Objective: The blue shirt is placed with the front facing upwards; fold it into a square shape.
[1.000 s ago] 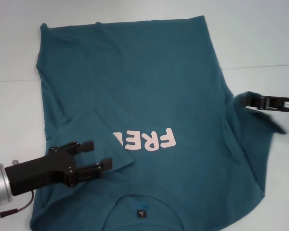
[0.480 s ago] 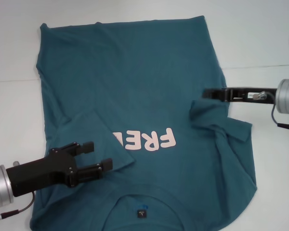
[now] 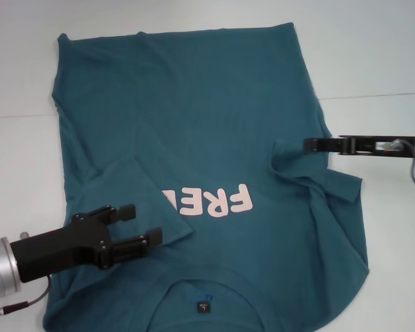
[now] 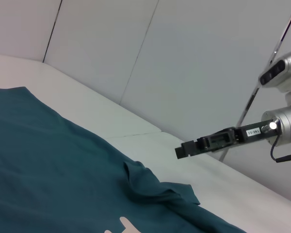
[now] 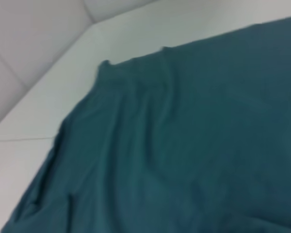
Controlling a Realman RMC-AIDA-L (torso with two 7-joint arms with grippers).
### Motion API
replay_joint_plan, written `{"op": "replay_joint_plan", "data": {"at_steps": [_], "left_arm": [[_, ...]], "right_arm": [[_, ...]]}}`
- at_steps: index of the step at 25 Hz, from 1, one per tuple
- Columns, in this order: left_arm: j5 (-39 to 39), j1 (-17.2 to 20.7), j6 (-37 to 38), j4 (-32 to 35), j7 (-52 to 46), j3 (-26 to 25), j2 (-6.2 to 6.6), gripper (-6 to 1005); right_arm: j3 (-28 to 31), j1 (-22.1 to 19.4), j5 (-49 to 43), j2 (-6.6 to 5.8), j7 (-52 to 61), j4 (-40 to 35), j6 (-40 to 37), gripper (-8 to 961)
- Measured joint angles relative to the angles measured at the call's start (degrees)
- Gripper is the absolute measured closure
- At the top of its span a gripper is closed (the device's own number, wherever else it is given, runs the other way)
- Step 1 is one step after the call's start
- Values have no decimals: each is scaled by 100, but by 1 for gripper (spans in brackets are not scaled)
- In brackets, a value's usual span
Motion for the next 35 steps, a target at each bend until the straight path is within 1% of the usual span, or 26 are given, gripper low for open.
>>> {"op": "replay_joint_plan", "data": {"at_steps": [3, 6, 8, 13, 15, 23, 35], "left_arm": [[0, -11, 1, 1, 0, 0, 0, 112], [0, -16, 12, 2, -12, 0, 2, 112], [0, -16, 20, 2, -15, 0, 6, 112], [0, -24, 21, 2, -17, 0, 9, 112], [0, -25, 18, 2, -17, 0, 9, 112], [4, -36, 4, 2, -20, 0, 9, 113], [39, -33, 1, -3, -8, 0, 1, 112]], "right_arm": [[3, -145, -6, -125, 283, 27, -69, 383], [1, -269, -6, -245, 570, 31, -230, 238], [-6, -350, -12, -299, 733, 40, -380, 141], [14, -508, -22, -349, 1069, 46, -656, 94], [0, -562, -40, -354, 1161, 67, -684, 96], [29, -618, -84, -357, 1135, 483, -364, 101], [-18, -505, -80, -222, 1098, 585, 74, 99]]}}
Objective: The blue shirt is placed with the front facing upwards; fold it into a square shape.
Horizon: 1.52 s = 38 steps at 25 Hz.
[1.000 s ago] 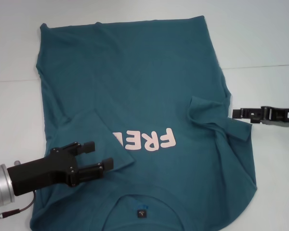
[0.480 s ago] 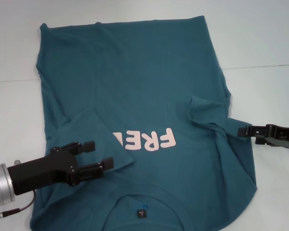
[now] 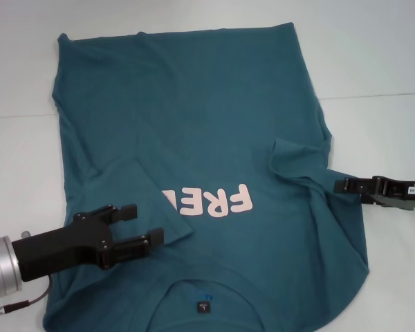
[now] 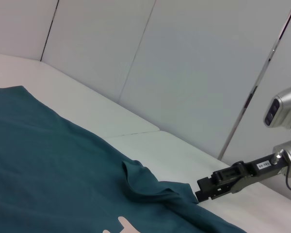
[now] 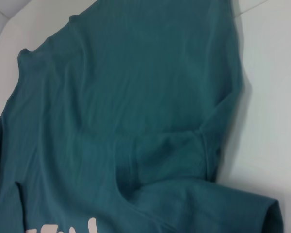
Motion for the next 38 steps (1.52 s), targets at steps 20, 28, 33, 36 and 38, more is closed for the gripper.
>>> {"op": "replay_joint_plan", "data": {"at_steps": [20, 28, 33, 36, 38], "left_arm": [[5, 0, 0, -4, 23, 0, -1, 112], [5, -6, 0, -4, 32, 0, -1, 112], [-3, -8, 0, -4, 33, 0, -1, 113], [-4, -9, 0, -4, 33, 0, -1, 113], [-7, -9, 0, -4, 33, 0, -1, 113]], "right_arm": [[38, 93, 56, 170, -166, 121, 328, 196], [62, 48, 60, 156, -187, 121, 311, 423], [67, 40, 60, 153, -187, 127, 328, 605], [68, 39, 59, 146, -186, 130, 335, 745], [69, 39, 58, 143, -189, 130, 332, 839]]}}
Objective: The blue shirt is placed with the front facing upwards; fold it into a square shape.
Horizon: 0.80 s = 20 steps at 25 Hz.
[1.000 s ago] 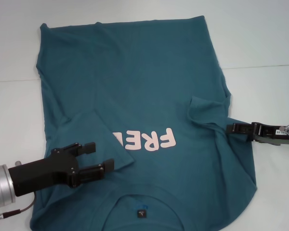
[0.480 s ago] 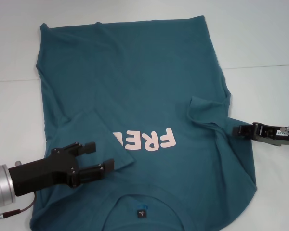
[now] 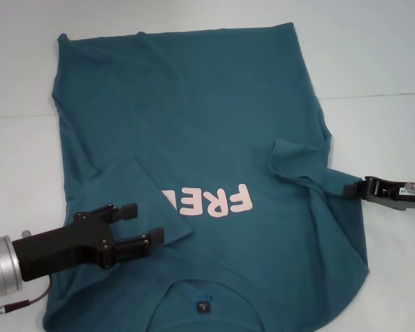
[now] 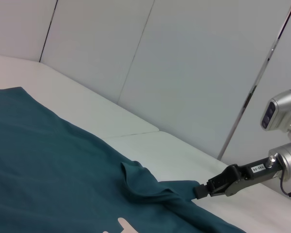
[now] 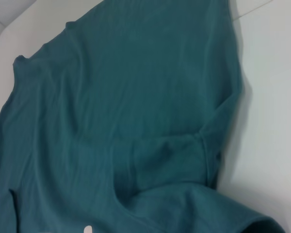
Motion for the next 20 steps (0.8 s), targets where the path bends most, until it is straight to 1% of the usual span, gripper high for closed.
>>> {"op": "replay_joint_plan", "data": {"at_steps": [5, 9, 11, 16, 20], "left_arm": [[-6, -5, 0, 0, 0, 0, 0, 112], [-22, -9, -3, 0, 0, 0, 0, 112], [-24, -9, -6, 0, -1, 0, 0, 113], [-24, -9, -47, 0, -26, -1, 0, 113], [-30, -10, -50, 0, -31, 0, -6, 112]], "right_arm": [[54, -27, -1, 0, -55, -3, -59, 943], [277, -119, 84, -6, -249, -70, -371, 943], [387, -184, 221, -41, -375, -76, -600, 943], [573, -391, 658, -179, -610, -174, -1289, 944], [657, -482, 896, -214, -621, -398, -1803, 944]]}}
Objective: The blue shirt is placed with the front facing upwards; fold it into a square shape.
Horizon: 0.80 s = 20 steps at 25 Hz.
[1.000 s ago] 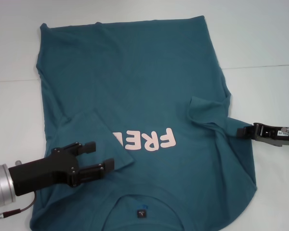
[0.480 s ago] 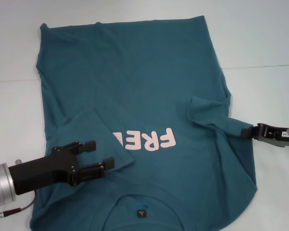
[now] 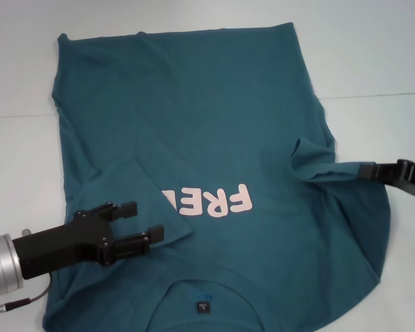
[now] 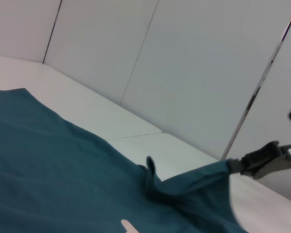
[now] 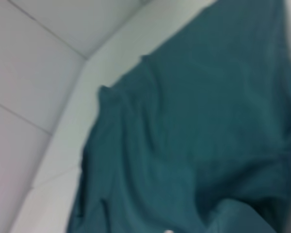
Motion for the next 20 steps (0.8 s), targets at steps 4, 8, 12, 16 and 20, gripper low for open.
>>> {"op": "replay_joint_plan", "data": {"at_steps": [4, 8, 12, 16, 20], "left_arm": [[-4, -22, -2, 0, -2, 0, -3, 112], [-12, -30, -3, 0, -4, 1, -3, 112], [-13, -46, -3, 0, -5, 0, -3, 112], [-13, -57, -3, 0, -5, 0, -3, 112], [-13, -70, -5, 0, -6, 0, -3, 112]], "right_arm": [[20, 76, 51, -5, 39, -122, -328, 943], [-22, 250, 8, 20, 48, -117, -508, 941], [-42, 469, -198, 85, 53, -68, -535, 939], [-82, 666, -479, 215, 98, -43, -540, 936], [-243, 790, -629, 288, 131, 2, -539, 934]]}}
